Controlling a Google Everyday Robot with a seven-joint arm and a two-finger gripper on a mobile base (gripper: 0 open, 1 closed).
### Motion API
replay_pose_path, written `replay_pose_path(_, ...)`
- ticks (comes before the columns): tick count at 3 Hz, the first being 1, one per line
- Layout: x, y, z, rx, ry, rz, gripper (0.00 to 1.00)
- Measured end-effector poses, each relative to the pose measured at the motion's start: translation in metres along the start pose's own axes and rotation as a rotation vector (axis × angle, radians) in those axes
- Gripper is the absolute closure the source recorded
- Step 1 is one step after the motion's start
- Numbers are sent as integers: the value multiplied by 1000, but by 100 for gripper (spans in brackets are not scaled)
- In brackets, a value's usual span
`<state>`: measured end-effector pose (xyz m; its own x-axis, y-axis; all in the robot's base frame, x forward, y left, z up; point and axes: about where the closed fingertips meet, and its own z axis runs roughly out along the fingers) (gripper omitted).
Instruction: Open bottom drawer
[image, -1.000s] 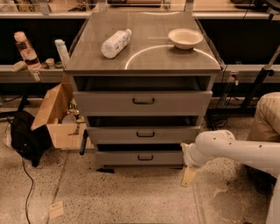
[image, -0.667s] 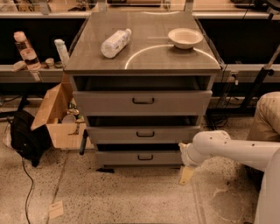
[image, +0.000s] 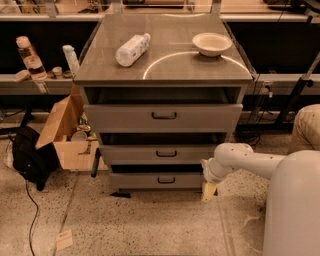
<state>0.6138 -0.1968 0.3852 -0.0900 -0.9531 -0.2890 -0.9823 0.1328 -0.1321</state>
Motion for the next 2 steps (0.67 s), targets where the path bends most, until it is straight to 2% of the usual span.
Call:
replay_pose_path(1,0,0,0,0,0,0,0)
replay_pose_path(2,-3,9,-10,26,1,-8,0)
